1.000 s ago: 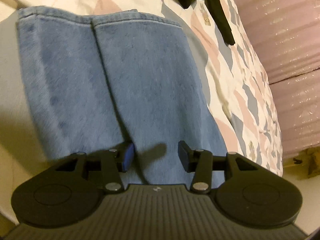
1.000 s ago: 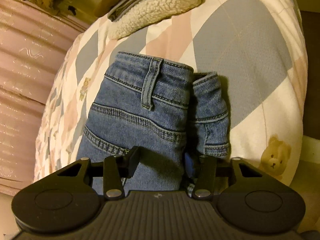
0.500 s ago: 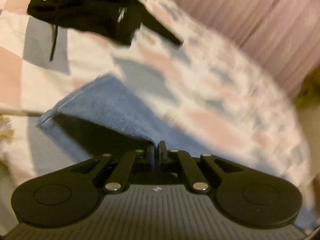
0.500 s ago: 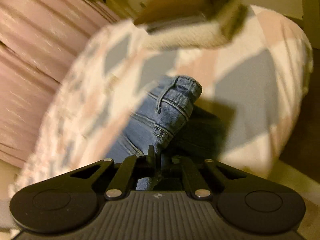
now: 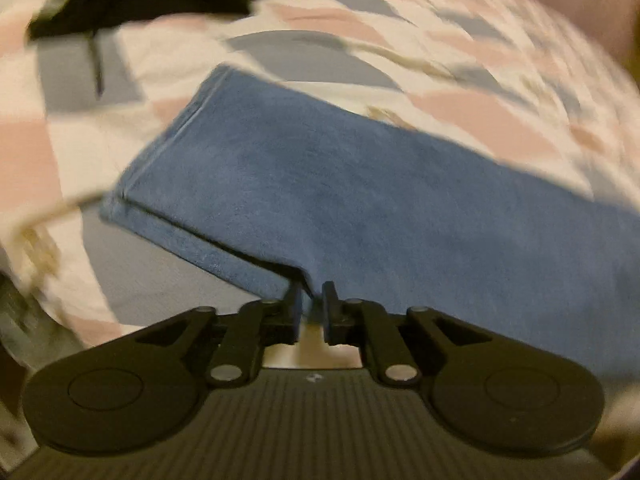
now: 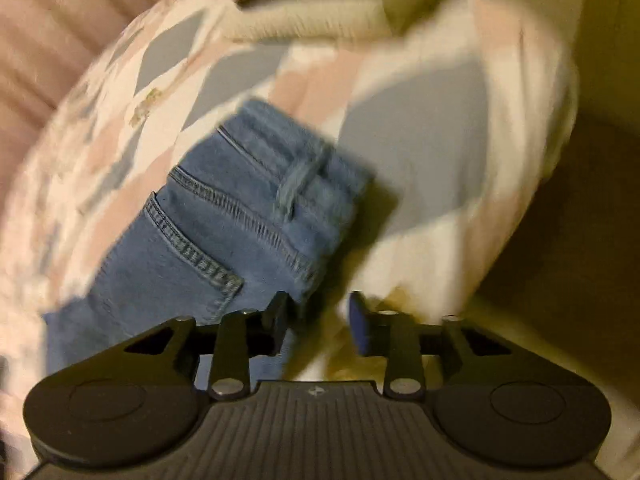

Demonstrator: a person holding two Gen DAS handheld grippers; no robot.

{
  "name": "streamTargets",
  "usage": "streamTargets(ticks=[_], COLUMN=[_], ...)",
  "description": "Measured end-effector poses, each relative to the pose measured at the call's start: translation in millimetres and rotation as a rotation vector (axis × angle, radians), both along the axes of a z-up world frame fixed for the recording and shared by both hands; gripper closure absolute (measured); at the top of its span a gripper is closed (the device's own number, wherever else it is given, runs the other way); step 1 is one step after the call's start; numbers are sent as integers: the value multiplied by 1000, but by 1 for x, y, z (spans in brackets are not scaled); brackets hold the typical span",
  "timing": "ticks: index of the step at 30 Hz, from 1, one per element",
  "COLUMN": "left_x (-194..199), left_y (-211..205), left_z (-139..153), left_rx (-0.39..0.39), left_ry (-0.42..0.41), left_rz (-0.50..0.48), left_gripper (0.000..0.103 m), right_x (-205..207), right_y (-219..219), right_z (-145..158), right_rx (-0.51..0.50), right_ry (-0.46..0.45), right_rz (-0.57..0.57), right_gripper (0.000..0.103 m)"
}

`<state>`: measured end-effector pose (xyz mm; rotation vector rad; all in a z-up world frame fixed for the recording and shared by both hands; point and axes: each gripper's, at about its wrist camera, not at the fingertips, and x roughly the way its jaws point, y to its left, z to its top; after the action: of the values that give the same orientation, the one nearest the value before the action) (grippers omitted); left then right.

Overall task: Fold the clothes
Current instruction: 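Lower the lengthwise-folded jeans onto the bed and open both grippers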

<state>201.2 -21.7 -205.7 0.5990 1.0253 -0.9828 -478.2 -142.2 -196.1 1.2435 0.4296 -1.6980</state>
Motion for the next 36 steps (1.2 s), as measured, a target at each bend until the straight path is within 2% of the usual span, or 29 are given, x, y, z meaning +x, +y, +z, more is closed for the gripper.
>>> streamTargets(ticks=[2,4,7,9,10,11,14,17,19,22,23,24,25,26,27,28,33,36], left_x=[-22,-44,-81,-108,-122,-136,-183,-225,-246,-266,-271,-275,-279,-283,-289,-295,-321,-319], left_y=[-13,-37,-98,-142,-165,-185,-247,-298,-322,-359,-365,-369,-371,-368,-362,-354,-335,-357], left_z=[19,33,43,45,45,45,35,23,12,-14,-22,-28,-32,-33,-33,-35,-43,-54], left_rx=[7,-25,-131,-189,-216,-235,-241,-207,-158,-35,1,37,65,82,99,116,189,206], left_ry=[0,13,100,200,257,310,482,524,533,615,647,687,727,761,785,799,754,808], left_rz=[-113,-202,-310,-381,-417,-454,-601,-745,-815,-889,-903,-916,-934,-956,-984,-1018,-1150,-1117], left_gripper=[96,93,84,78,70,63,47,33,32,32,35,39,46,48,47,42,35,33], right_x=[13,17,8,-1,-7,-13,-28,-36,-35,-39,-40,-40,-40,-41,-42,-43,-37,-36], right_y=[-6,-20,-56,-81,-93,-101,-104,-81,-66,-60,-59,-59,-58,-57,-56,-55,-59,-60], right_z=[24,40,45,39,33,25,-7,-38,-50,-56,-57,-58,-59,-59,-60,-61,-64,-63], right_rx=[-48,-111,-183,-194,-184,-167,-102,-52,-44,-55,-57,-58,-60,-64,-69,-73,-62,-56], right_ry=[165,239,199,156,135,107,47,5,45,26,20,20,18,12,5,1,19,24], right_rz=[86,152,190,197,197,196,185,179,215,209,210,216,219,218,214,209,196,195], right_gripper=[65,63,52,47,40,38,39,40,40,40,40,40,40,40,40,40,37,37])
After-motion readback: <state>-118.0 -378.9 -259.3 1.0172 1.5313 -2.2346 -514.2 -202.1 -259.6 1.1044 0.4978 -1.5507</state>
